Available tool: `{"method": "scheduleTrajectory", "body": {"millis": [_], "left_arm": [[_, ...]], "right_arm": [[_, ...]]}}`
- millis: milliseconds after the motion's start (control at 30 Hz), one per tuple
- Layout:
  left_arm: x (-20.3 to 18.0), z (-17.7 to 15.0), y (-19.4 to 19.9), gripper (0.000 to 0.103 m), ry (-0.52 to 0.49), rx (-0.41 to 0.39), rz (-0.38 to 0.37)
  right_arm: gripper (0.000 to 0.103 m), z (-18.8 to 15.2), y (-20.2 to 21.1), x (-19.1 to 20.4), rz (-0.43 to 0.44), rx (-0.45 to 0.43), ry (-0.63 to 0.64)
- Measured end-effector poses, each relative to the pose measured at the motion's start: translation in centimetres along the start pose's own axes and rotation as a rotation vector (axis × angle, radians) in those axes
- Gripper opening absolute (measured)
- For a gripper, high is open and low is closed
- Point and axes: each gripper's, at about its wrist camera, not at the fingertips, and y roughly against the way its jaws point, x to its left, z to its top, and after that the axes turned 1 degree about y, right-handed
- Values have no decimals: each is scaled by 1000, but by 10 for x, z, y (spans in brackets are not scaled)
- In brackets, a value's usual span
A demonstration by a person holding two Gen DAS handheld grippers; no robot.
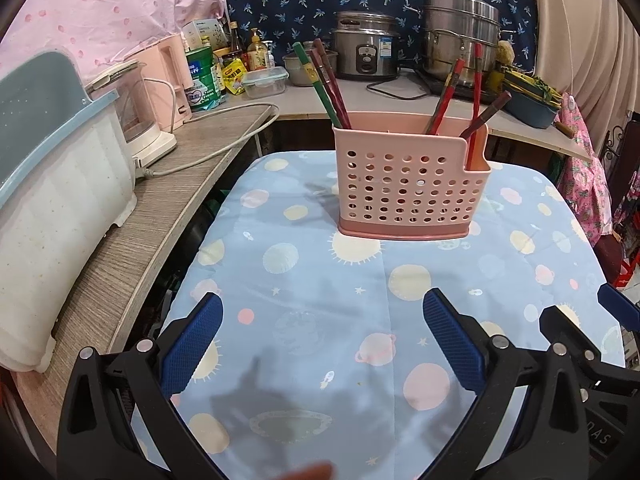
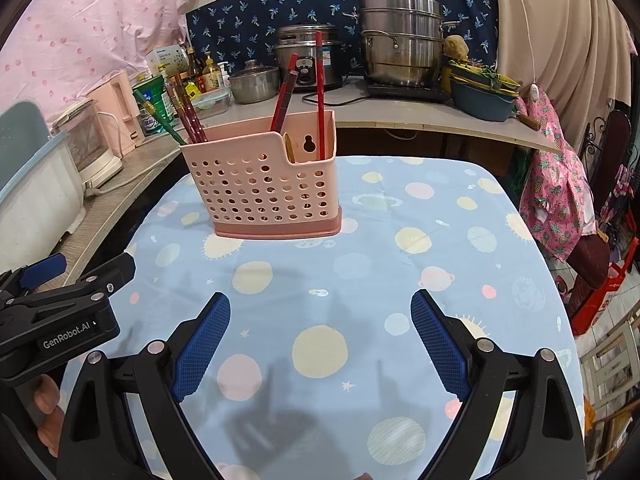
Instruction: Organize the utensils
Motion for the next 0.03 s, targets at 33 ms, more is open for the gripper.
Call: {"method": "scheduleTrajectory", "body": {"millis": [33], "left_arm": [[0, 0, 0, 96, 1, -1, -2]], "right_arm": [[88, 0, 0, 0, -1, -1, -1]]}}
